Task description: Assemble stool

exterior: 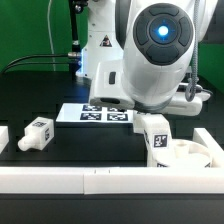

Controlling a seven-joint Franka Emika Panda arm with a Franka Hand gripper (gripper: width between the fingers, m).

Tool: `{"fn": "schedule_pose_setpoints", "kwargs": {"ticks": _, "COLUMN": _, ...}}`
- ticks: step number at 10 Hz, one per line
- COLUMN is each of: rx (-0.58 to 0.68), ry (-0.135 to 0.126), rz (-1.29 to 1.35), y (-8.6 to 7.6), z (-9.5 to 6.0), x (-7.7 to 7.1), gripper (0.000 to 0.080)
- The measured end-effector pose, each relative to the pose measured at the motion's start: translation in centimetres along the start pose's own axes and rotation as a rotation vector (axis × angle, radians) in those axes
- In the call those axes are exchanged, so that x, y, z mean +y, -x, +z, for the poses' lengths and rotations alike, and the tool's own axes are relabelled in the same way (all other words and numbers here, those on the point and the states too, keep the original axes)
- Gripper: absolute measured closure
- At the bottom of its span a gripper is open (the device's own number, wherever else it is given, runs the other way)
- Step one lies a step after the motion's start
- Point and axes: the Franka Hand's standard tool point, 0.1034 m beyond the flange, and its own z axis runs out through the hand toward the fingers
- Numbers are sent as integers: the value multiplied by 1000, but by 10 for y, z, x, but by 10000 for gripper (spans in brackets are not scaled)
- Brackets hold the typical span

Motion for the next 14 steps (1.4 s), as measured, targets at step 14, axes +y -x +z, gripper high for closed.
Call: {"fn": "schedule_pose_setpoints", "kwargs": {"ticks": 14, "rx": 12, "ry": -70, "rz": 171, "y": -10, "z": 17, "x": 12, "gripper": 150}}
